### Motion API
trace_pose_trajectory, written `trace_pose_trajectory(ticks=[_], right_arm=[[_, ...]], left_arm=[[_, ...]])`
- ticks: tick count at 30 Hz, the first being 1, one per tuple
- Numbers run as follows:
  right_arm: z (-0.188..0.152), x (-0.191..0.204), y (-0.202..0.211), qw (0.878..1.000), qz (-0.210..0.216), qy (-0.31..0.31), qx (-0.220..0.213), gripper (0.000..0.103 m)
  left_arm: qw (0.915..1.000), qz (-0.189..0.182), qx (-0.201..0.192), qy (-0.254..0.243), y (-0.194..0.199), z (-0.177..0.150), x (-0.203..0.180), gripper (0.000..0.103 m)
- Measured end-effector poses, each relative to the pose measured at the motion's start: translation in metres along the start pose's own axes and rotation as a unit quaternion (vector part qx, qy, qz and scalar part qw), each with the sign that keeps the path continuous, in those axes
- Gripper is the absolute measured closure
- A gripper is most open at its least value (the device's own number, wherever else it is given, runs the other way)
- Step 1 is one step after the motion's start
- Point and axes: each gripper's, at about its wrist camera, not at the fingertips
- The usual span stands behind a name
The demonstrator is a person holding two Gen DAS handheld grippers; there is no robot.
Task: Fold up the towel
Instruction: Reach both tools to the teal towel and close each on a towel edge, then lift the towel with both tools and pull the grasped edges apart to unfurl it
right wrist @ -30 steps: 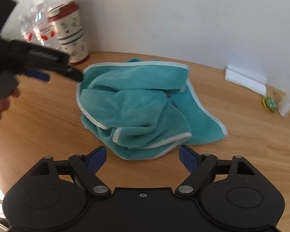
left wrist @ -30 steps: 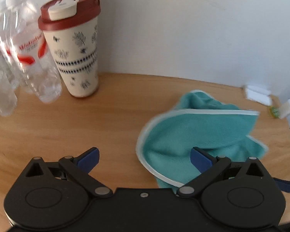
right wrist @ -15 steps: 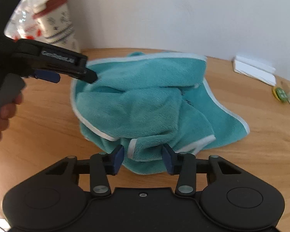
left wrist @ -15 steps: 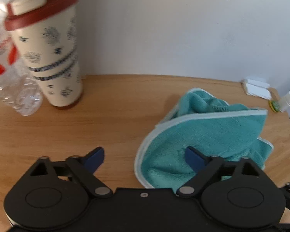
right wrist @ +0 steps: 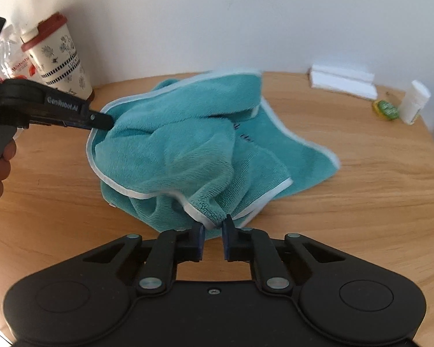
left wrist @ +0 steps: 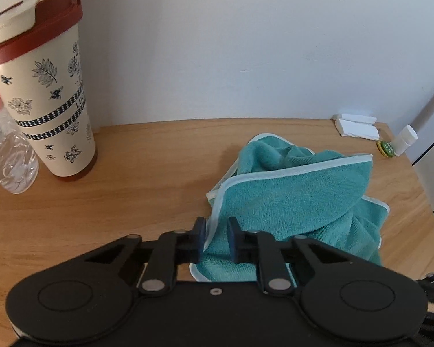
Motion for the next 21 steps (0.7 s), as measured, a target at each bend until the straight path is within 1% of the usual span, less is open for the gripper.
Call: trace_pose_trajectory(ticks=[2, 3, 4, 7, 8, 10, 12, 14, 18, 19, 20, 21], right_arm=[[-0.001, -0.011, 0.014, 1.000, 0.010, 0.000, -0.009, 0.092], [0.000, -0.011, 0.014, 1.000, 0.012, 0.001, -0.010, 0.092], [-0.001, -0.018, 0.024, 1.000, 0.020, 0.009, -0.019, 0.092], [-0.005, -0.030, 0.038, 0.999, 0.041, 0.024, -0.024, 0.093], [-0.005, -0.037, 0.045, 0.998, 0.055, 0.029, -0.026, 0.093], [-0.006, -0.043, 0.054, 0.997, 0.069, 0.036, -0.028, 0.093], [-0.008, -0.050, 0.070, 0.993, 0.098, 0.052, -0.038, 0.093], [-0.011, -0.053, 0.078, 0.991, 0.120, 0.055, -0.037, 0.093], [-0.019, -0.044, 0.091, 0.986, 0.151, 0.064, -0.033, 0.093], [-0.022, -0.040, 0.094, 0.985, 0.156, 0.064, -0.031, 0.094], [-0.026, -0.029, 0.103, 0.982, 0.176, 0.064, -0.029, 0.094], [-0.027, -0.022, 0.106, 0.980, 0.186, 0.067, -0.029, 0.094]], left_arm=[[1.0000, 0.000, -0.008, 0.002, 0.008, -0.002, -0.004, 0.095], [1.0000, 0.000, -0.009, 0.002, 0.010, -0.003, -0.004, 0.096], [0.9999, 0.000, -0.012, 0.002, 0.015, -0.005, -0.006, 0.096], [0.9997, 0.009, -0.024, 0.004, 0.027, -0.007, -0.015, 0.096], [0.9995, 0.008, -0.028, 0.010, 0.033, -0.008, -0.019, 0.096], [0.9992, 0.009, -0.037, 0.015, 0.042, -0.010, -0.025, 0.097], [0.9986, 0.011, -0.048, 0.018, 0.052, -0.013, -0.032, 0.098], [0.9981, 0.010, -0.058, 0.017, 0.061, -0.017, -0.038, 0.098], [0.9981, -0.001, -0.058, 0.021, 0.072, -0.028, -0.039, 0.100], [0.9984, 0.001, -0.055, 0.015, 0.076, -0.031, -0.037, 0.100], [0.9985, 0.002, -0.053, 0.008, 0.079, -0.032, -0.035, 0.100], [0.9986, 0.003, -0.052, 0.002, 0.081, -0.033, -0.034, 0.100]])
Point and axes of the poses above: each gripper's, at about its wrist camera, not at the fingertips, and y roughly against the way its jaws point, x to its left, z to its top, and after that the axes turned 8 degrees about -z, right-handed
